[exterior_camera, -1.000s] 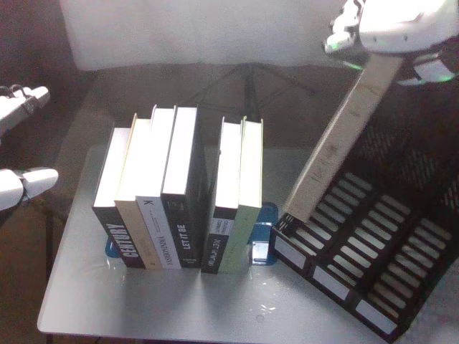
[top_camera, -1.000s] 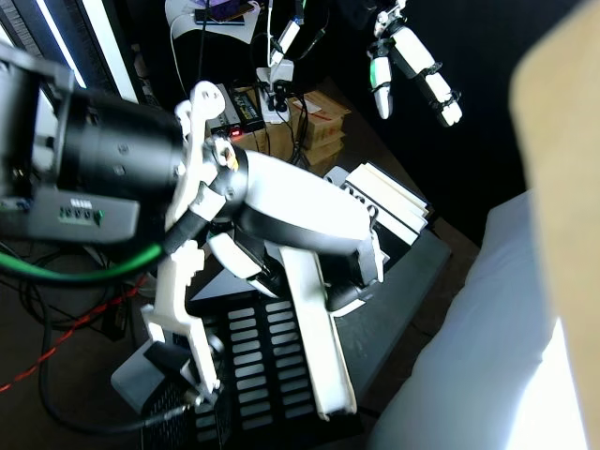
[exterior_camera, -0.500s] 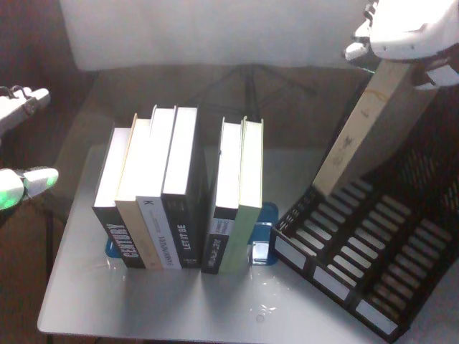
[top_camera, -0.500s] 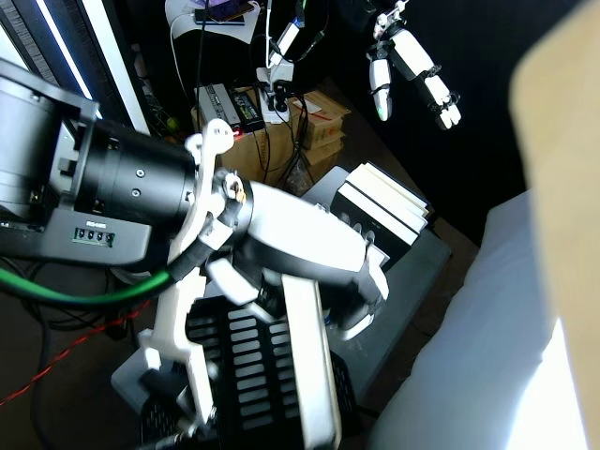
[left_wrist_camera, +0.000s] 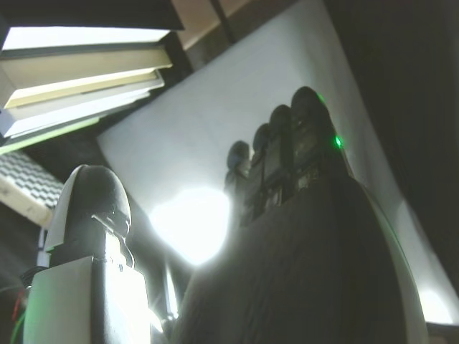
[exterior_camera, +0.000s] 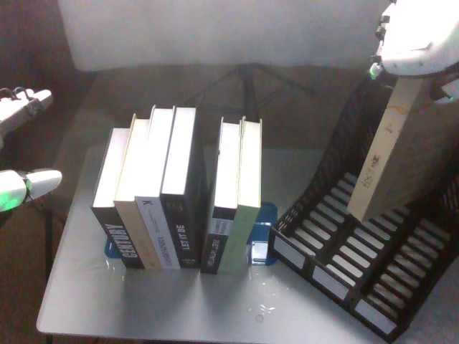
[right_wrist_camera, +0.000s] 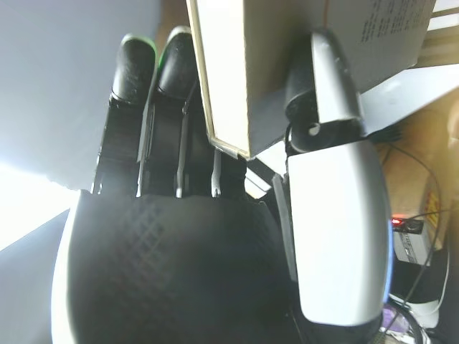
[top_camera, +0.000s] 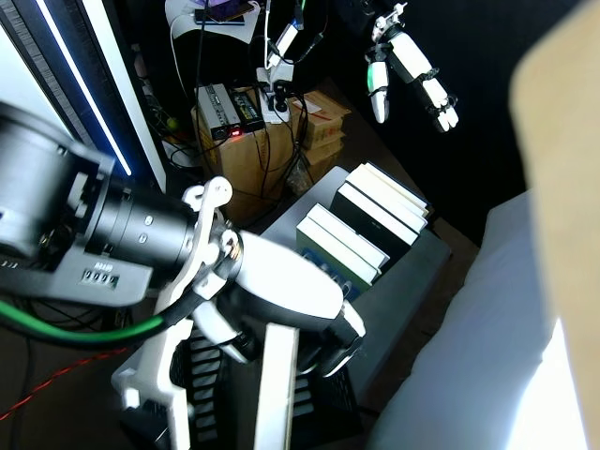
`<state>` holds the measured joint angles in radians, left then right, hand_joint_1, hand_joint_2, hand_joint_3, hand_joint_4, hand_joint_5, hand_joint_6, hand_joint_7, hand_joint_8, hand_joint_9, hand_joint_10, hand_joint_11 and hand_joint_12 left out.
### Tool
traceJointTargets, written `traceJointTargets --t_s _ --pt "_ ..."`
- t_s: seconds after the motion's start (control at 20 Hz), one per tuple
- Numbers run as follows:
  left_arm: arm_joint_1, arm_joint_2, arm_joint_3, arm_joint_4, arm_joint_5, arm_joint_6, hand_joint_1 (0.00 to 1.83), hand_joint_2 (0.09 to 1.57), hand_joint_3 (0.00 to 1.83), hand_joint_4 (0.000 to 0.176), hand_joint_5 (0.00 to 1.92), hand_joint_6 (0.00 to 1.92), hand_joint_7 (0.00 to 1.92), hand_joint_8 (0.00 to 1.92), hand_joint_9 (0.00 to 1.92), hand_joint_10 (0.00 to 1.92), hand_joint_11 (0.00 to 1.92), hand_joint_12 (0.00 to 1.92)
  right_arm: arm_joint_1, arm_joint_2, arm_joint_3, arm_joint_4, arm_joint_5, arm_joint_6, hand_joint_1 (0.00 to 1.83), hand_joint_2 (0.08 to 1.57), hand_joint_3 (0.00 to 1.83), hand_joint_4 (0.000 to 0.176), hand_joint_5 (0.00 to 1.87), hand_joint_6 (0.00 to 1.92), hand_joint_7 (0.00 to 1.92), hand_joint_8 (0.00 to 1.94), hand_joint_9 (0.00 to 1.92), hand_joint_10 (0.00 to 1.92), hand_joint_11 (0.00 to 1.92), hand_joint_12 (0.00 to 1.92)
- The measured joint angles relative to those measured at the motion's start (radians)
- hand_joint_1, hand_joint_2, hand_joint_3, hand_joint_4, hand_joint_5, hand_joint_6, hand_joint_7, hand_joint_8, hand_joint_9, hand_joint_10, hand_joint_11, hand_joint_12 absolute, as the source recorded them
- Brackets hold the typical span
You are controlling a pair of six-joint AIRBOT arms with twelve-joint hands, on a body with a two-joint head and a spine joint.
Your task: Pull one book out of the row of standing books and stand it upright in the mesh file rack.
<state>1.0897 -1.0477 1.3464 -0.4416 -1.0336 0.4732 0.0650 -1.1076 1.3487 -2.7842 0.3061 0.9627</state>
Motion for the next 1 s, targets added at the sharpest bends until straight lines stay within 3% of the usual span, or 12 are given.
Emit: traceJointTargets --t_s 0.05,0.15,0.3,0.35,0.5,0.55,0.6,0.65,0.7,0.75,0.8,1.0 --pt "0.000 -0.008 0.006 0.003 0.001 0.000 0.74 1.22 0.00 0.034 0.07 0.00 0.00 0.00 0.00 0.00 0.00 0.00 0.000 -0.008 0.003 -0.004 0.003 0.000 1.36 1.18 0.00 0.000 0.86 1.11 0.87 1.14 0.74 1.49 0.51 1.77" --pt "0.000 -0.013 0.010 0.004 0.003 -0.004 0.72 1.21 0.00 0.053 0.07 0.00 0.00 0.00 0.00 0.00 0.00 0.00 0.000 -0.021 0.016 -0.007 0.002 0.000 1.36 1.14 0.00 0.000 0.92 1.06 0.99 0.99 0.75 1.40 0.56 1.73" --pt "0.000 -0.013 0.010 0.000 0.000 -0.004 0.71 1.22 0.00 0.055 0.05 0.00 0.00 0.00 0.00 0.00 0.00 0.00 0.000 -0.037 0.032 -0.015 0.000 -0.001 1.35 1.18 0.01 0.000 0.80 1.13 0.92 1.20 0.69 1.51 0.42 1.80" --pt "0.000 -0.013 0.010 0.000 0.000 -0.004 0.71 1.22 0.00 0.053 0.06 0.00 0.00 0.00 0.00 0.00 0.00 0.00 -0.005 -0.042 0.036 -0.016 -0.002 0.000 1.32 1.27 0.01 0.000 0.69 1.25 0.74 1.46 0.53 1.77 0.31 1.90" --pt "0.000 -0.013 0.010 0.004 -0.003 -0.005 0.71 1.22 0.00 0.045 0.06 0.00 0.00 0.00 0.00 0.00 0.00 0.00 -0.014 -0.057 0.047 -0.020 0.006 0.002 1.15 1.25 0.00 0.000 0.72 1.31 0.79 1.43 0.62 1.45 0.43 1.92" --pt "0.000 -0.013 0.010 0.003 -0.005 -0.005 0.73 1.22 0.00 0.039 0.06 0.00 0.00 0.00 0.00 0.00 0.00 0.00 -0.014 -0.060 0.050 -0.020 0.010 0.003 1.12 1.32 0.01 0.000 0.61 1.41 0.64 1.68 0.39 1.67 0.26 1.92" --pt "0.000 -0.013 0.010 0.003 -0.008 -0.007 0.73 1.22 0.00 0.040 0.07 0.00 0.00 0.00 0.00 0.00 0.00 0.00 -0.014 -0.061 0.054 -0.021 0.007 0.003 1.39 1.33 0.00 0.000 0.55 1.58 0.57 1.55 0.50 1.70 0.31 1.92" --pt "0.000 -0.013 0.010 0.003 -0.008 -0.008 0.73 1.22 0.00 0.044 0.07 0.00 0.00 0.00 0.00 0.00 0.00 0.00 -0.014 -0.062 0.058 -0.021 0.007 0.003 1.28 1.40 0.00 0.000 0.44 1.73 0.48 1.69 0.46 1.88 0.12 1.92" --pt "0.000 -0.013 0.010 0.003 -0.008 -0.007 0.73 1.22 0.00 0.044 0.08 0.01 0.00 0.00 0.00 0.00 0.00 0.00 -0.021 -0.062 0.059 -0.022 0.001 0.002 1.42 1.27 0.00 0.000 0.77 1.08 0.59 1.32 0.62 1.63 0.42 1.92" --pt "0.000 -0.013 0.010 0.003 -0.008 -0.008 0.74 1.21 0.00 0.041 0.08 0.01 0.00 0.00 0.00 0.00 0.00 0.00 -0.025 -0.062 0.060 -0.026 0.000 0.002 1.09 1.30 0.00 0.000 0.66 1.41 0.59 0.87 0.43 1.19 0.09 1.78" --pt "0.000 -0.013 0.010 0.003 -0.009 -0.008 0.73 1.22 0.00 0.043 0.07 0.00 0.00 0.00 0.00 0.00 0.00 0.00 -0.032 -0.062 0.060 -0.026 -0.002 0.002 1.08 1.21 0.00 0.000 0.57 0.81 0.68 0.50 0.47 0.93 0.02 1.69" --pt "0.000 -0.014 0.012 0.003 -0.011 -0.008 0.75 1.21 0.00 0.033 0.08 0.01 0.00 0.00 0.00 0.00 0.00 0.00 -0.033 -0.061 0.059 -0.033 -0.008 -0.002 1.06 1.17 0.00 0.000 0.36 0.60 0.55 0.09 0.29 0.94 0.00 1.69"
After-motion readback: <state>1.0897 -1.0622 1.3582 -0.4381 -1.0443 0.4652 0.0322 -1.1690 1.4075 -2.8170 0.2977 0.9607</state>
